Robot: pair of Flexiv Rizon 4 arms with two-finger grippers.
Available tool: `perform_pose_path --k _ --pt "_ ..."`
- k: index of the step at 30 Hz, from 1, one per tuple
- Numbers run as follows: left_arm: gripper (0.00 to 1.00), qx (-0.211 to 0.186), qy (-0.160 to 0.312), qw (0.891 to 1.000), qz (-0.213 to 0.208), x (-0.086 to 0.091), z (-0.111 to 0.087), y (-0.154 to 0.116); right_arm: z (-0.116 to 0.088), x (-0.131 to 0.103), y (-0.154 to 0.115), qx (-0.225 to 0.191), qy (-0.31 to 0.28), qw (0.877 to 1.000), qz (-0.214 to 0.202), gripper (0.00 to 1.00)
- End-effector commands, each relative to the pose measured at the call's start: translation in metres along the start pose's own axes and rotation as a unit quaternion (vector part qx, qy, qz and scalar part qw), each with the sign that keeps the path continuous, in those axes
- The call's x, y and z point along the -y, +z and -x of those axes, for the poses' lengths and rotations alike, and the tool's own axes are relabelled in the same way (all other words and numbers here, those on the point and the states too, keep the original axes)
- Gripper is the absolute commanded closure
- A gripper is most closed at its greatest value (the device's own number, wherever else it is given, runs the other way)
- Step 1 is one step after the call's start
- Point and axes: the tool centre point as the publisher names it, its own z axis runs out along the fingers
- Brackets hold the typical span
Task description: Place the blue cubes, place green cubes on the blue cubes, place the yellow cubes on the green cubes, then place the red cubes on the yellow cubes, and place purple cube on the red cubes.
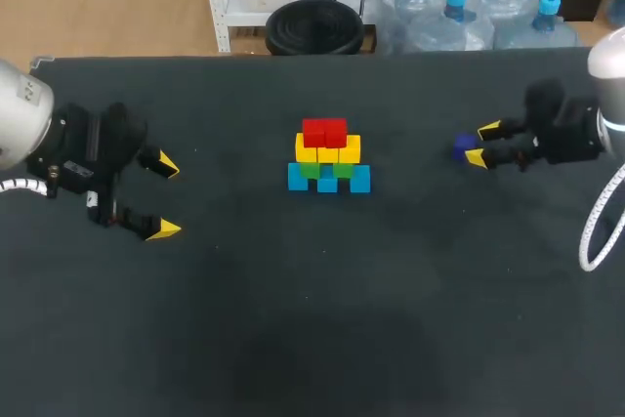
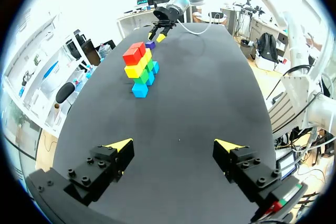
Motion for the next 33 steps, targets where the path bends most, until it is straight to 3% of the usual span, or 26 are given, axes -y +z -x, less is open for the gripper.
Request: perform_pose_path --k 1,6,9,10,14,17,21,27,33 --pt "0.0 0.003 0.002 1.0 0.0 -0.001 -0.001 0.001 0.001 0.007 0.01 0.0 -0.001 1.0 0.006 0.39" --pt "0.0 0.003 0.002 1.0 0.0 -0.001 -0.001 0.001 0.003 0.009 0.016 0.0 -0.002 1.0 0.012 0.41" --pt "0.0 0.003 0.002 1.0 0.0 -0.001 -0.001 0.001 0.005 0.01 0.018 0.001 -0.003 1.0 0.015 0.45" --pt "0.0 0.003 0.002 1.0 0.0 -0.001 -0.001 0.001 0.005 0.009 0.019 0.001 -0.003 1.0 0.016 0.5" --pt "0.0 0.003 0.002 1.0 0.0 -0.001 -0.001 0.001 0.002 0.009 0.02 0.0 -0.001 1.0 0.017 0.53" --pt "0.0 0.003 0.002 1.0 0.0 -0.001 -0.001 0.001 0.0 0.008 0.02 -0.001 0.002 1.0 0.017 0.64" --pt "0.0 0.003 0.002 1.0 0.0 -0.001 -0.001 0.001 -0.001 0.007 0.021 -0.001 0.003 1.0 0.018 1.0" --pt "0.0 0.003 0.002 1.0 0.0 -0.001 -0.001 0.001 0.005 0.006 0.017 -0.003 -0.004 1.0 0.021 1.0" --pt "0.0 0.003 0.002 1.0 0.0 -0.001 -0.001 0.001 0.033 -0.002 0.007 -0.012 -0.022 0.999 0.037 1.0"
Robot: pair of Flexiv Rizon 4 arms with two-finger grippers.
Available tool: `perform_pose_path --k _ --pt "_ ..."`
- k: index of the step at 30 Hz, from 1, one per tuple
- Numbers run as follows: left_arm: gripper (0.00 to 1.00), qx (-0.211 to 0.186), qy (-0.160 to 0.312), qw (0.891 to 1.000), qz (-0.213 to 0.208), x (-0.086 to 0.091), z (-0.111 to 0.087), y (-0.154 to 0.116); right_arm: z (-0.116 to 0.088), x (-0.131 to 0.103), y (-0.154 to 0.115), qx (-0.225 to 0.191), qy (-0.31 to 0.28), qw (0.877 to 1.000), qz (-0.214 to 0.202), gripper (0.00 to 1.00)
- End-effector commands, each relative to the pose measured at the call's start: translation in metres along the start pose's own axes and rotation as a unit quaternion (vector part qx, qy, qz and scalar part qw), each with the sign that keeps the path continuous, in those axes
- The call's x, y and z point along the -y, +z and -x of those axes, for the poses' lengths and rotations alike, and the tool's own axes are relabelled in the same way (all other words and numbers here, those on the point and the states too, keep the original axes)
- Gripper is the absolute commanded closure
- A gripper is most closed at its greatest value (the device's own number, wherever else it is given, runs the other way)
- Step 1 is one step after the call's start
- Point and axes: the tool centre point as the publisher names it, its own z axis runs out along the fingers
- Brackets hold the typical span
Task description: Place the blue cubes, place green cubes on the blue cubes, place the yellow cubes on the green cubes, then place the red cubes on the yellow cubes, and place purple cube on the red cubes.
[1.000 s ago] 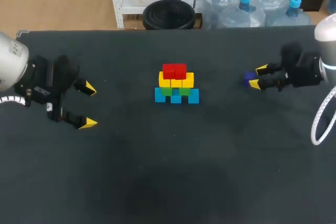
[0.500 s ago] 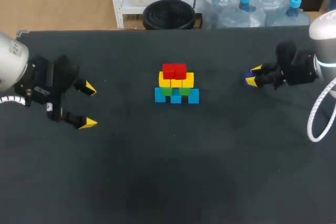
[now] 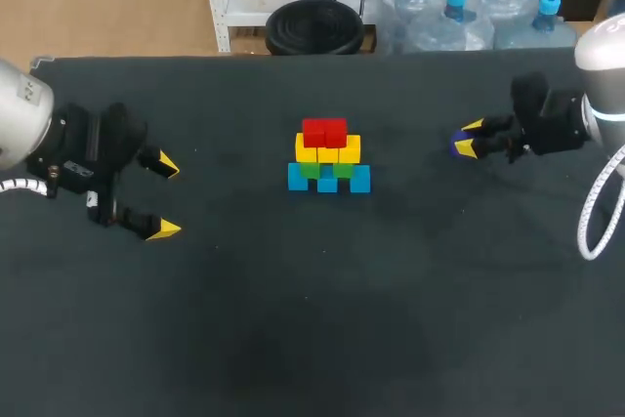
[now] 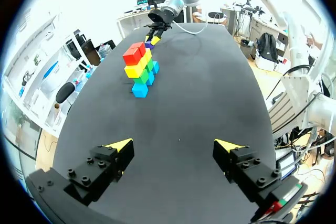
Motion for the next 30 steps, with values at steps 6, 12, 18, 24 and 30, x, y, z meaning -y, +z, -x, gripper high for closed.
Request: perform_pose_path --k 6,12,18,24,30 --pt "0.0 0.003 0.002 1.0 0.0 -0.001 -0.001 0.001 0.062 -0.014 -0.025 -0.016 -0.037 0.999 0.034 1.0" --pt "0.0 0.003 0.002 1.0 0.0 -0.001 -0.001 0.001 0.107 -0.026 -0.032 -0.014 -0.086 0.994 0.072 1.0" --pt "0.0 0.003 0.002 1.0 0.0 -0.001 -0.001 0.001 0.153 -0.045 -0.025 -0.017 -0.136 0.985 0.108 1.0" --pt "0.0 0.003 0.002 1.0 0.0 -0.001 -0.001 0.001 0.173 -0.065 -0.004 -0.019 -0.163 0.979 0.122 1.0" --pt "0.0 0.003 0.002 1.0 0.0 -0.001 -0.001 0.001 0.182 -0.084 0.015 -0.019 -0.165 0.978 0.13 1.0"
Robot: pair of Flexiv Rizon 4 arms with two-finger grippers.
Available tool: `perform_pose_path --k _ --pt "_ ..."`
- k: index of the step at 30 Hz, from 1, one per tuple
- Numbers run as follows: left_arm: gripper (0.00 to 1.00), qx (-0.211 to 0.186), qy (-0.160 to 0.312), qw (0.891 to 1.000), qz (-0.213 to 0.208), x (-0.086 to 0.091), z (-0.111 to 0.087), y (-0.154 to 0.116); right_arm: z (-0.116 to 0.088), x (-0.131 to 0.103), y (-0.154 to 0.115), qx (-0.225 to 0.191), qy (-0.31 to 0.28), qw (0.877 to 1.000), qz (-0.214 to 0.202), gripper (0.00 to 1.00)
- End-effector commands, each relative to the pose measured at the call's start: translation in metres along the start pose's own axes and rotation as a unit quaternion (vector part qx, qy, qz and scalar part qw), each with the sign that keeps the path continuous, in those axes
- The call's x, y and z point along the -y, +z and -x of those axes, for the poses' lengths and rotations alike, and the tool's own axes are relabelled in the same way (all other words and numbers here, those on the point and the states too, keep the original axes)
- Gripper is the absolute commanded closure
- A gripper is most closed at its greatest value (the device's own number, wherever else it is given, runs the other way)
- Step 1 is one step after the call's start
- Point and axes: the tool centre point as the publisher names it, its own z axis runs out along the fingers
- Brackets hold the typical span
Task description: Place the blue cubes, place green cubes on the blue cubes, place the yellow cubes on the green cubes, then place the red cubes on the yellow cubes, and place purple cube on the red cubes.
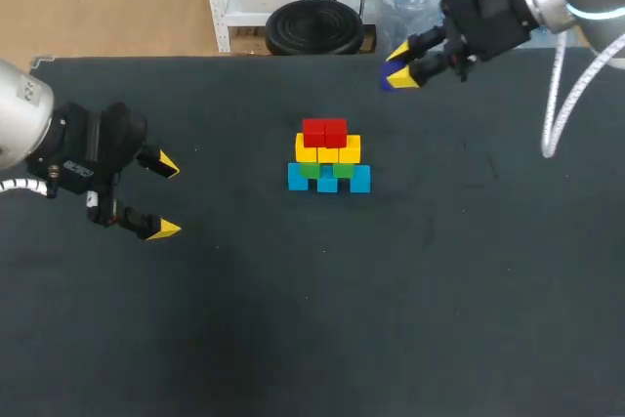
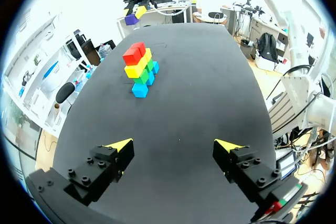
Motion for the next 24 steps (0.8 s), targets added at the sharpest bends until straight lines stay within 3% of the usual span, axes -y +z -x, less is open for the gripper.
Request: perform_pose_path --k 1,13,24 --pt "0.0 0.003 0.002 1.0 0.0 -0.001 -0.001 0.001 0.009 -0.002 0.017 -0.007 -0.001 1.0 -0.001 1.0" --pt "0.0 0.003 0.002 1.0 0.0 -0.001 -0.001 0.001 0.028 -0.023 0.036 0.01 0.003 1.0 -0.017 1.0" --pt "0.0 0.003 0.002 1.0 0.0 -0.001 -0.001 0.001 0.032 -0.037 0.055 0.016 0.01 1.0 0.005 1.0"
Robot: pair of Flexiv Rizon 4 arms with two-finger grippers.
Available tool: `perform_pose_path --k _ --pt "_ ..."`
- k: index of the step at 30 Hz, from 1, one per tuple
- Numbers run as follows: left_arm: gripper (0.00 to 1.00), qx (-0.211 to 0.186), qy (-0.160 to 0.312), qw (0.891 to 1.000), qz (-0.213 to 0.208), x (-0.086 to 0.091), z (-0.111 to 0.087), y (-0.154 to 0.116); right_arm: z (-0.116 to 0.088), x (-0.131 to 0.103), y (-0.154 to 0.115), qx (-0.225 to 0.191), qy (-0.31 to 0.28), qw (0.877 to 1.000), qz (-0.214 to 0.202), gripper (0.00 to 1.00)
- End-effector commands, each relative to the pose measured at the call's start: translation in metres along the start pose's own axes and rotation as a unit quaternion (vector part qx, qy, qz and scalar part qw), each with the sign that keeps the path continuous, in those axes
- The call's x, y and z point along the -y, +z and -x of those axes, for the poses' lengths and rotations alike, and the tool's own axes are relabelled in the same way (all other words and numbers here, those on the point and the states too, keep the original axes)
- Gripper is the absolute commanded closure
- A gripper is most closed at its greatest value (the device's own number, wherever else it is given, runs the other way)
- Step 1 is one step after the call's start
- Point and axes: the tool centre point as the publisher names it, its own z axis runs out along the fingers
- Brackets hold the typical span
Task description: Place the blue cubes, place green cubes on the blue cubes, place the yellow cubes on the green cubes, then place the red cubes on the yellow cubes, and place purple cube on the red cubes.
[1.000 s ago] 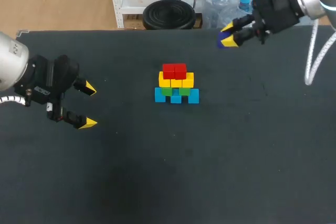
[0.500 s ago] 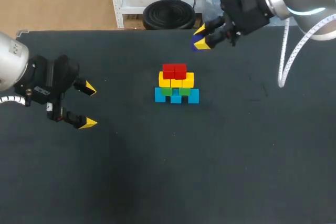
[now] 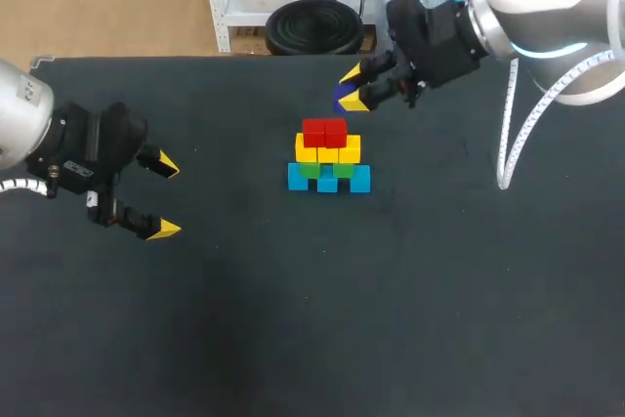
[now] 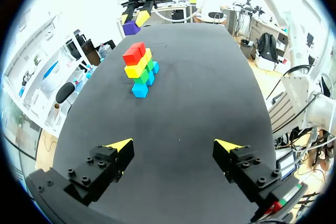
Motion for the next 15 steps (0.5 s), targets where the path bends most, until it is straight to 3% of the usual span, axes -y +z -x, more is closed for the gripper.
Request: perform_pose_path --k 1,15 --pt "0.0 0.003 0.002 1.0 0.0 -0.001 -0.001 0.001 0.002 0.001 0.004 -0.001 0.001 1.0 0.002 1.0" --pt "0.0 0.003 0.002 1.0 0.0 -0.001 -0.001 0.001 0.0 -0.01 0.023 -0.01 0.018 1.0 0.024 1.0"
